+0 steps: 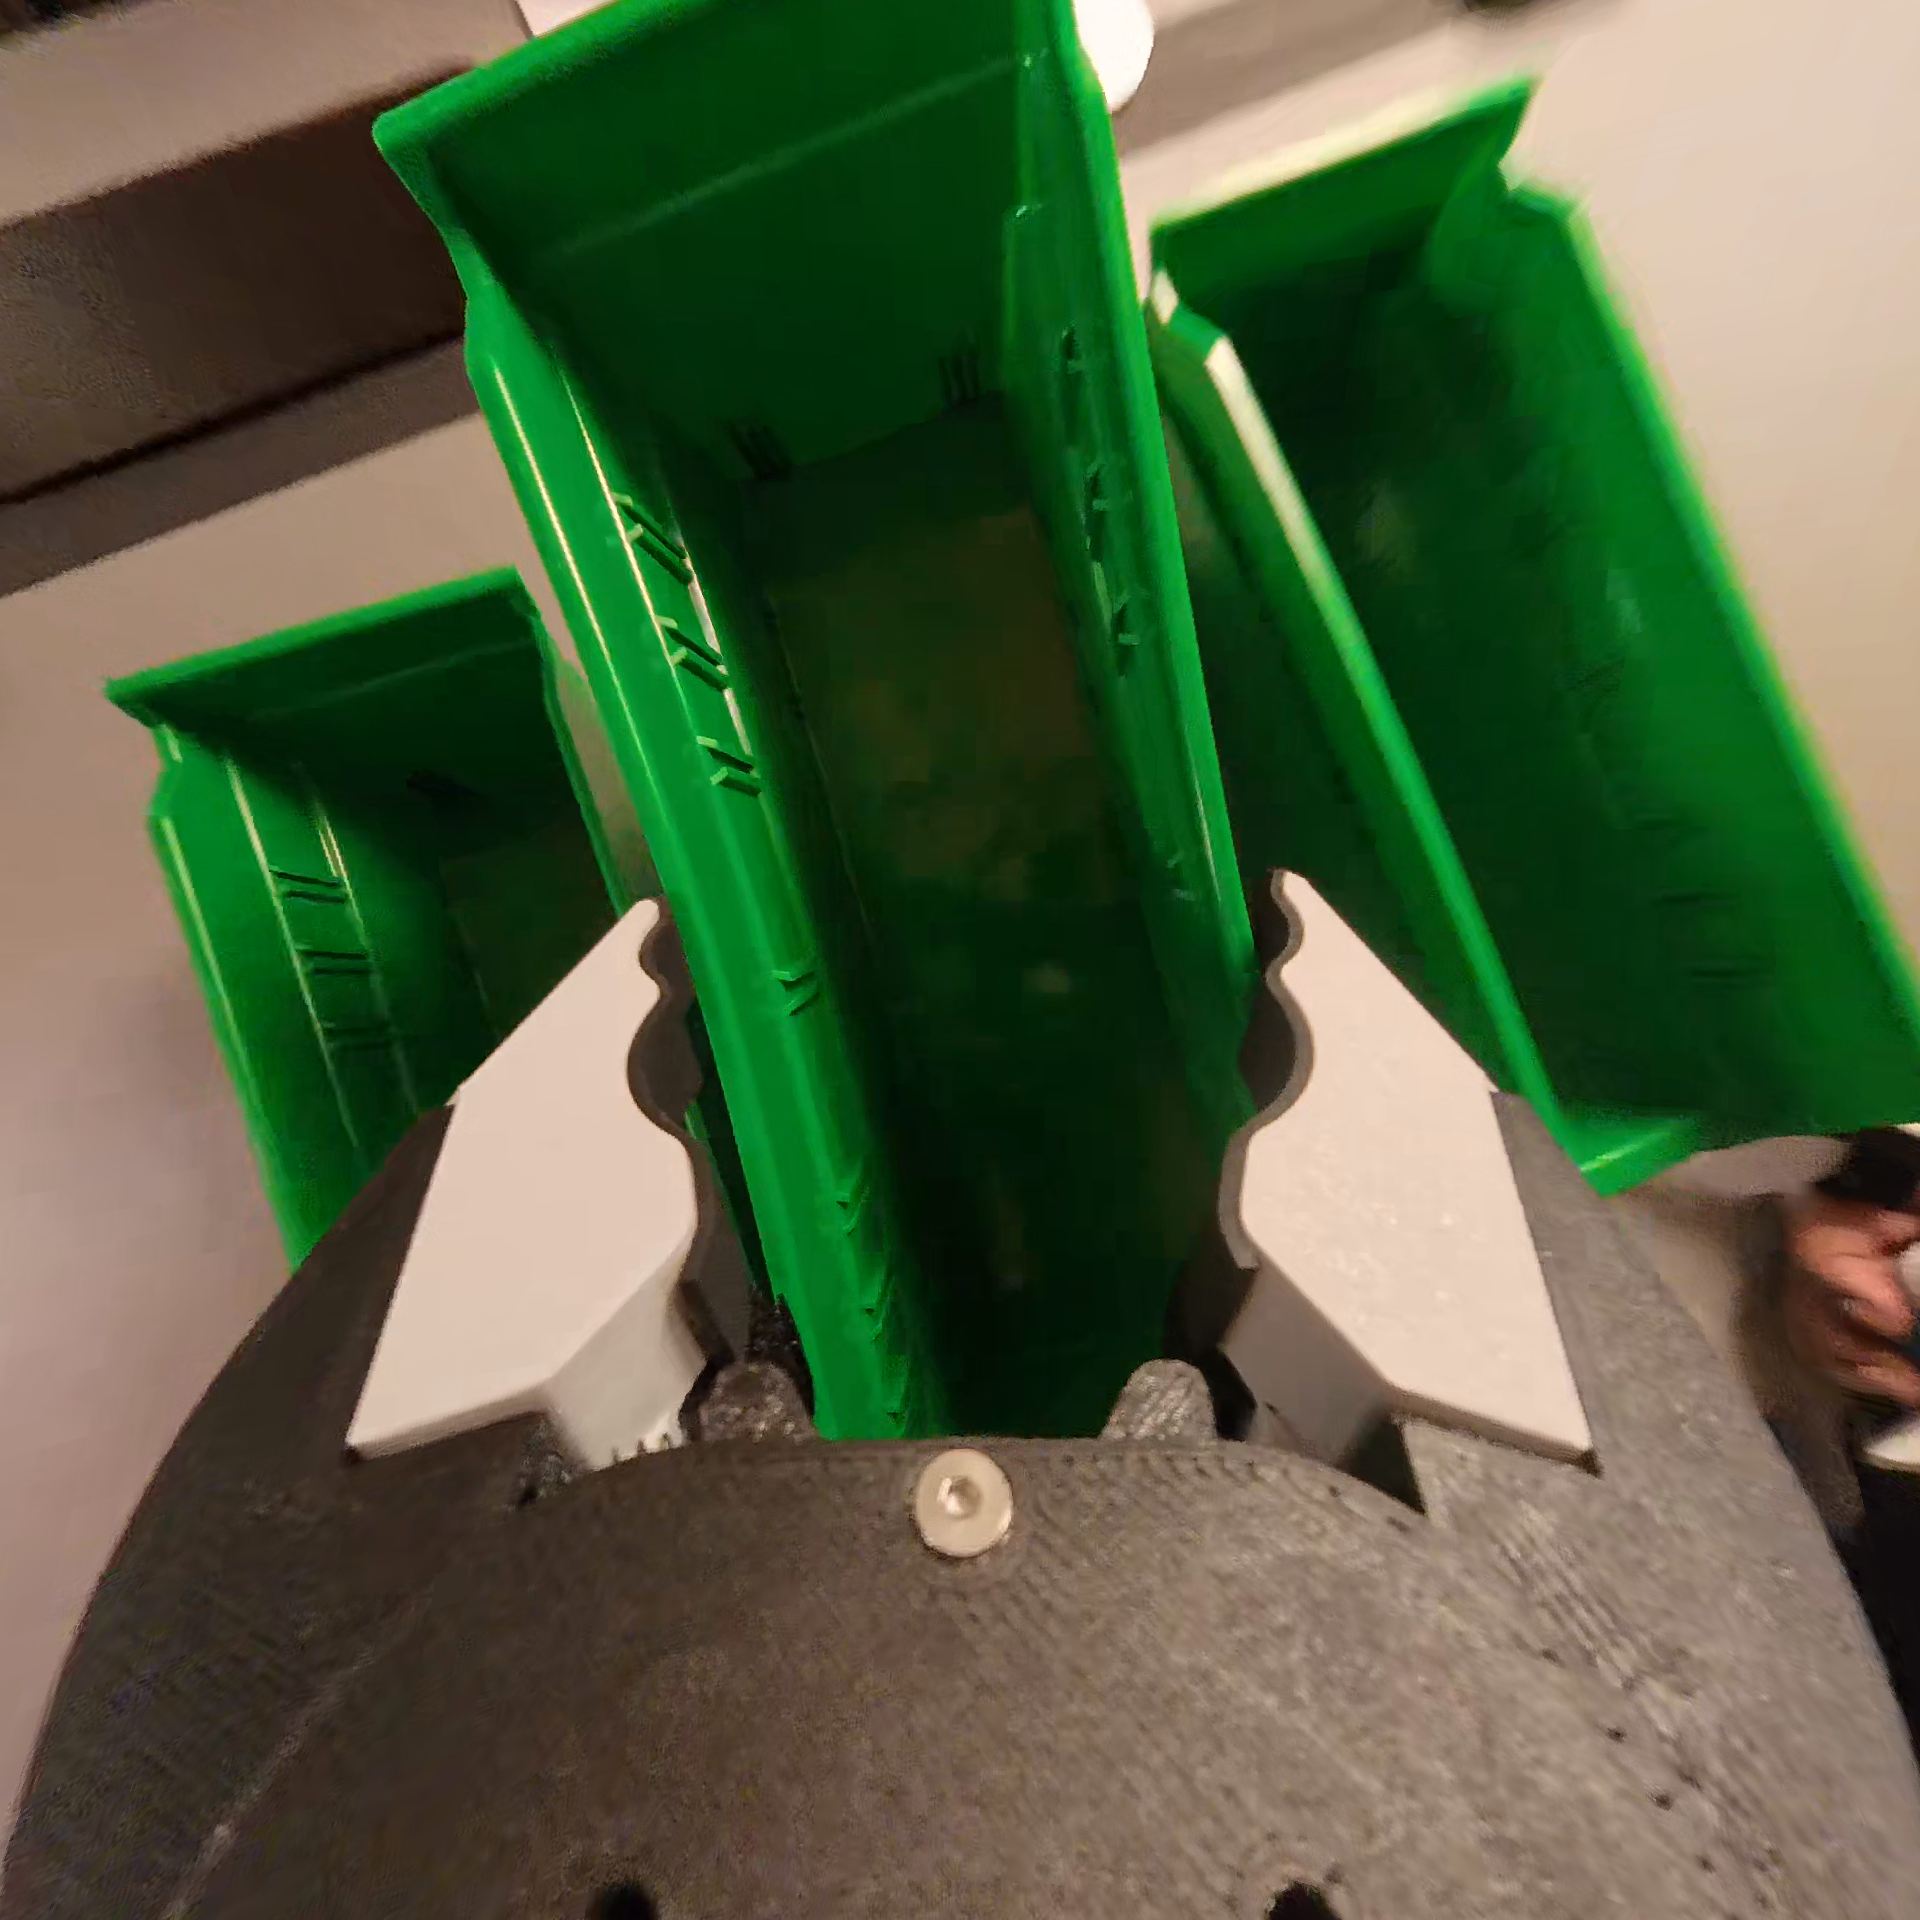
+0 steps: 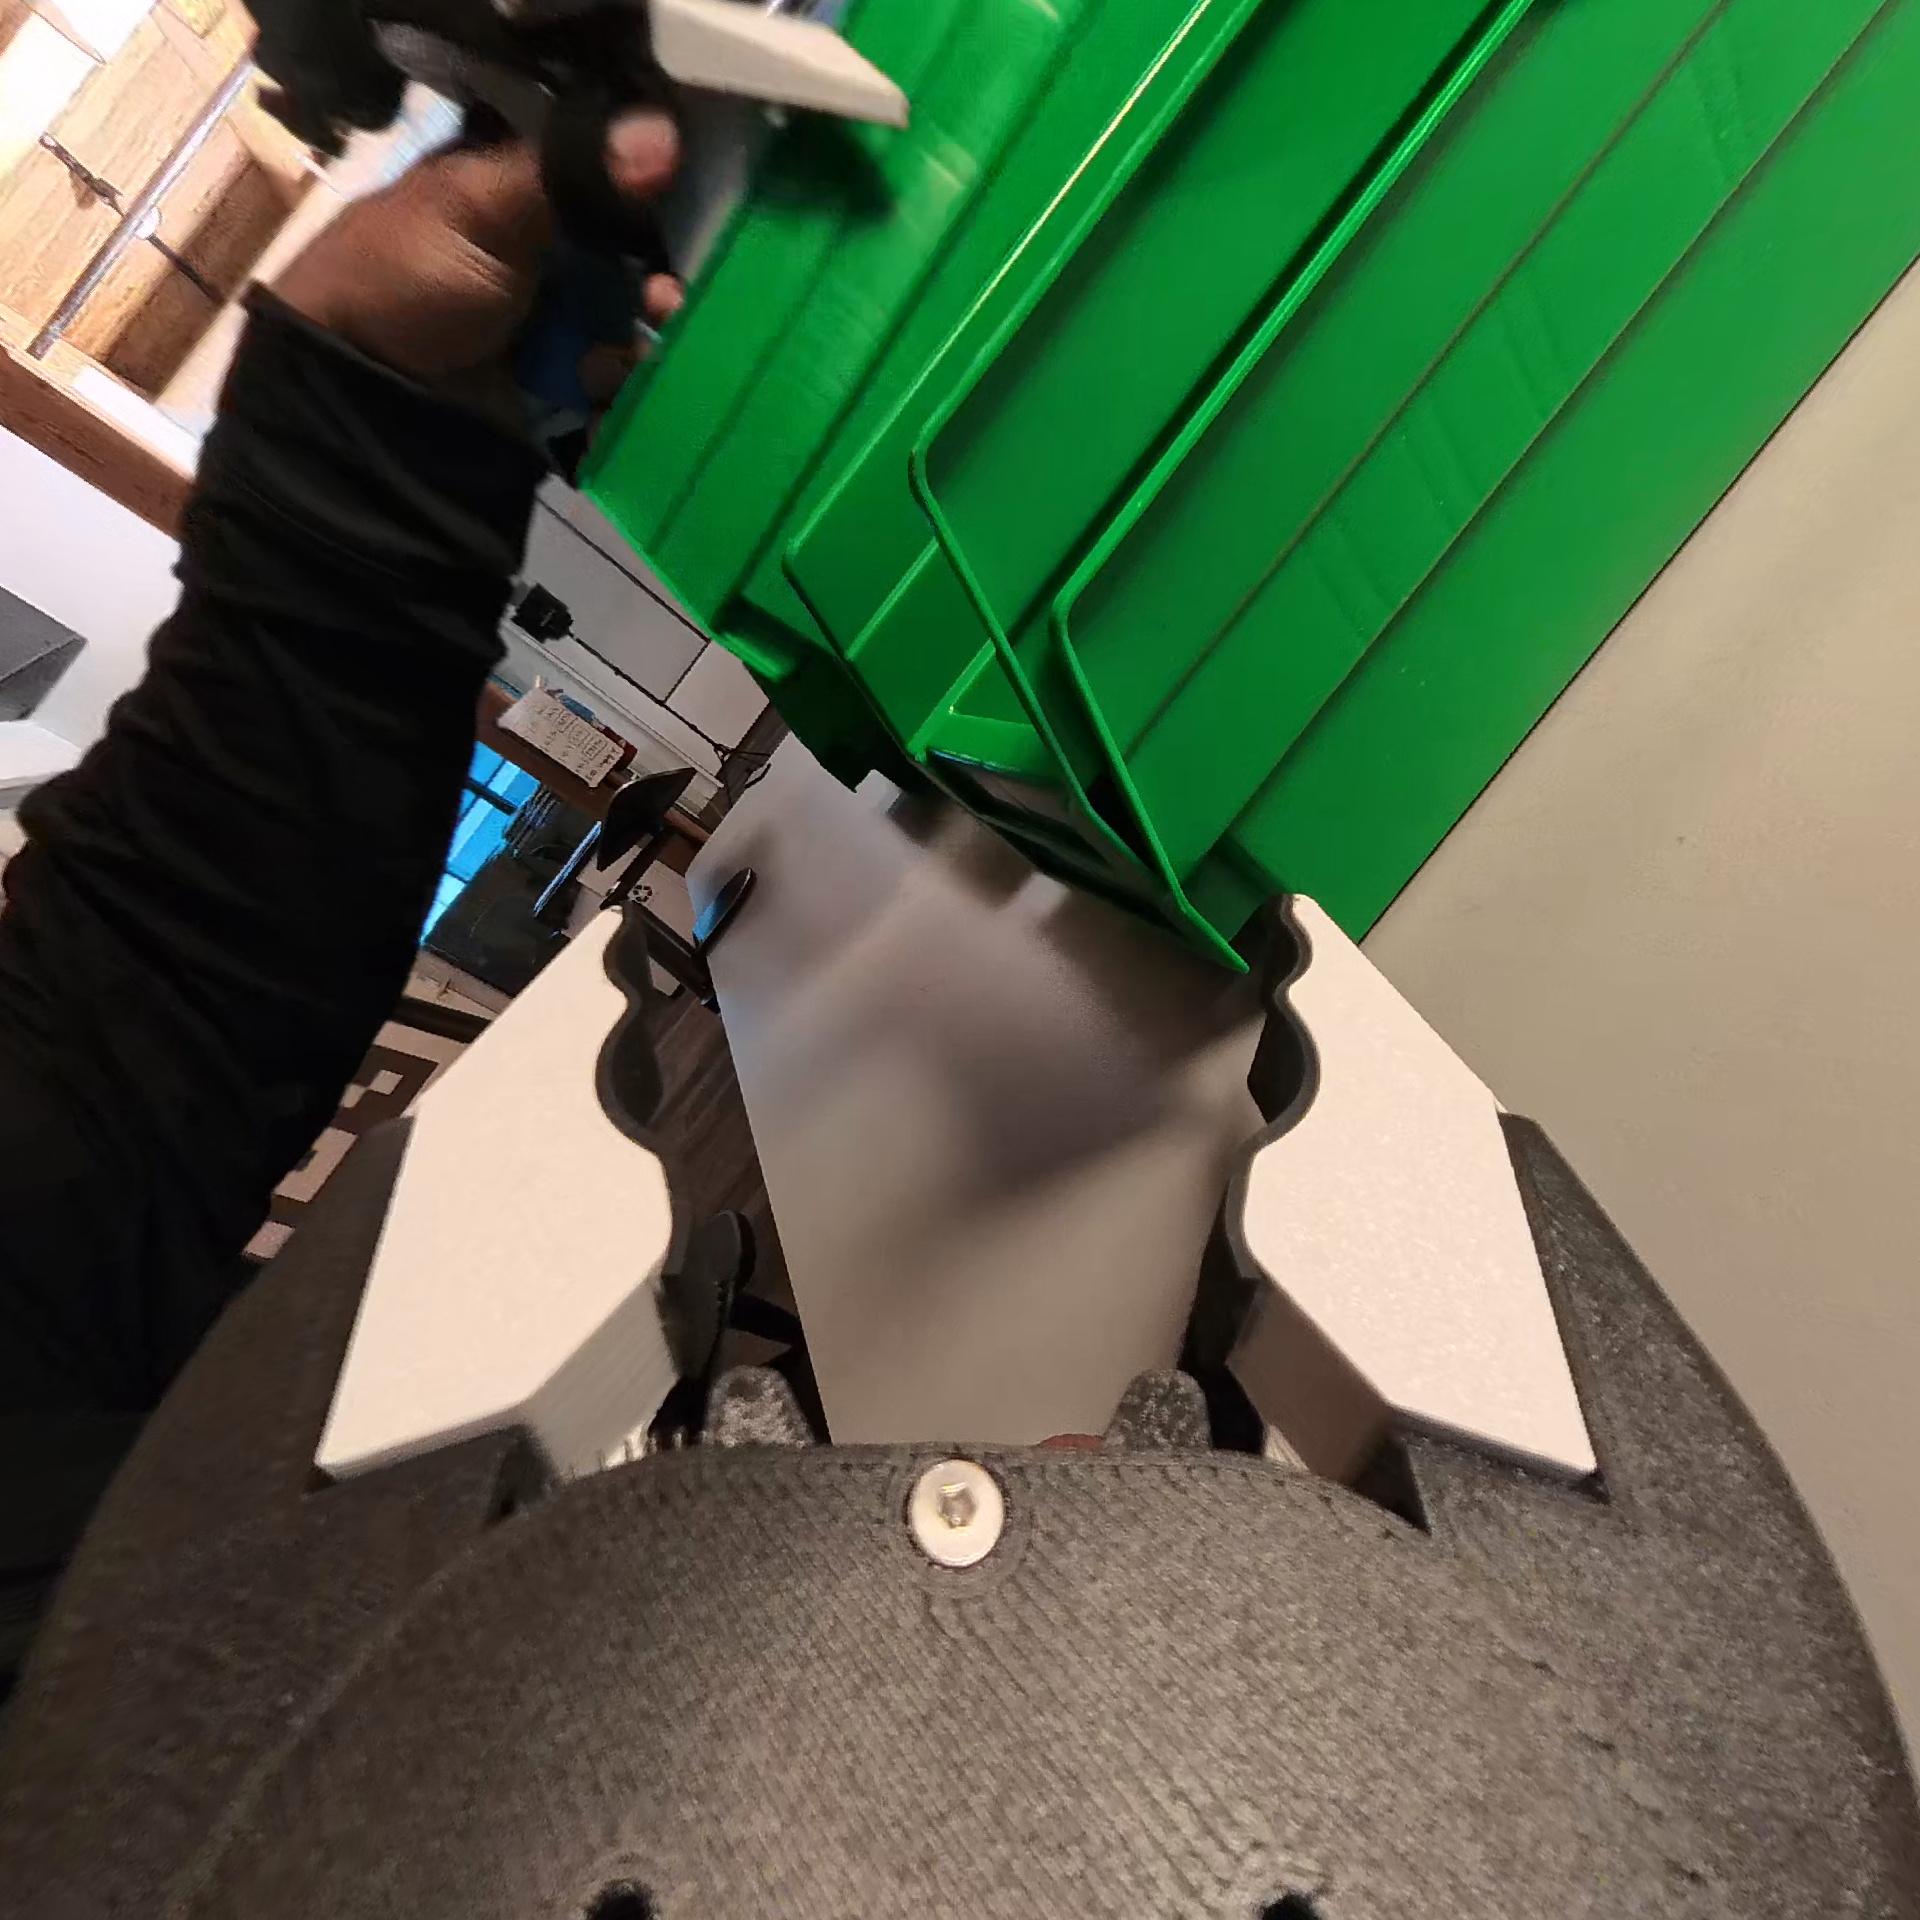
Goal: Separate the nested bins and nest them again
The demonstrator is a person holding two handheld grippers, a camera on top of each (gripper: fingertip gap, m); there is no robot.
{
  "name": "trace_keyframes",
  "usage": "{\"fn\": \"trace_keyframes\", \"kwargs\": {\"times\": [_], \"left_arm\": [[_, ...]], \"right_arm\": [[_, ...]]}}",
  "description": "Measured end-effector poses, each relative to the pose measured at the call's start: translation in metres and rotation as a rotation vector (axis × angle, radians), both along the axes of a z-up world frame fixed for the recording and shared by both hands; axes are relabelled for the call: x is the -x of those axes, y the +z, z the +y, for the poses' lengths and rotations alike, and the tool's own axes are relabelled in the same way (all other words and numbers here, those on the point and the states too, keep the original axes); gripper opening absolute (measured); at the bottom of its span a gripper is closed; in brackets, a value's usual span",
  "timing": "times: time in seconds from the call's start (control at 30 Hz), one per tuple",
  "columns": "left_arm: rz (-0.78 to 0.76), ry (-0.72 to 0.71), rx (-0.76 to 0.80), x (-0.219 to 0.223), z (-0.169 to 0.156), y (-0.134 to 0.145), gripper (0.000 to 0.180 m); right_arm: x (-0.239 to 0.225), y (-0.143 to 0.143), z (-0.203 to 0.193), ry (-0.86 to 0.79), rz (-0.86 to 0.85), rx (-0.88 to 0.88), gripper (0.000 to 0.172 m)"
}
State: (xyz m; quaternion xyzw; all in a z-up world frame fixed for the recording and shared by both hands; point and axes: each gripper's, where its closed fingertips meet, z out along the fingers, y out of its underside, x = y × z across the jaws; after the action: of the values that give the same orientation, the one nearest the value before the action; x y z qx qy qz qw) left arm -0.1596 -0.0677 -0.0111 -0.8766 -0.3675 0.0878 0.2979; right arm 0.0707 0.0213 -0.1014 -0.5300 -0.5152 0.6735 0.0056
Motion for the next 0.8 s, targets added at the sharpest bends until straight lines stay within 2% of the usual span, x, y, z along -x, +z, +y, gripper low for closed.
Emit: {"fn": "trace_keyframes", "kwargs": {"times": [0.17, 0.3, 0.43, 0.5, 0.8], "left_arm": [[-0.014, -0.02, -0.216, -0.026, 0.028, 0.074, 0.109], [-0.084, -0.073, -0.347, -0.062, 0.068, 0.096, 0.108], [-0.184, -0.102, -0.419, -0.088, 0.107, 0.087, 0.109], [-0.2, -0.092, -0.406, -0.092, 0.119, 0.075, 0.108], [-0.063, 0.093, -0.121, -0.055, 0.133, 0.021, 0.11]], "right_arm": [[0.0, 0.0, 0.0, 0.0, -0.002, 0.001, 0.118], [0.0, 0.0, 0.0, 0.0, -0.001, 0.004, 0.118], [-0.001, 0.001, 0.001, -0.001, 0.005, 0.008, 0.117], [-0.001, 0.002, 0.001, -0.003, 0.008, 0.014, 0.117], [-0.001, 0.003, 0.002, 0.005, 0.002, 0.041, 0.118]]}}
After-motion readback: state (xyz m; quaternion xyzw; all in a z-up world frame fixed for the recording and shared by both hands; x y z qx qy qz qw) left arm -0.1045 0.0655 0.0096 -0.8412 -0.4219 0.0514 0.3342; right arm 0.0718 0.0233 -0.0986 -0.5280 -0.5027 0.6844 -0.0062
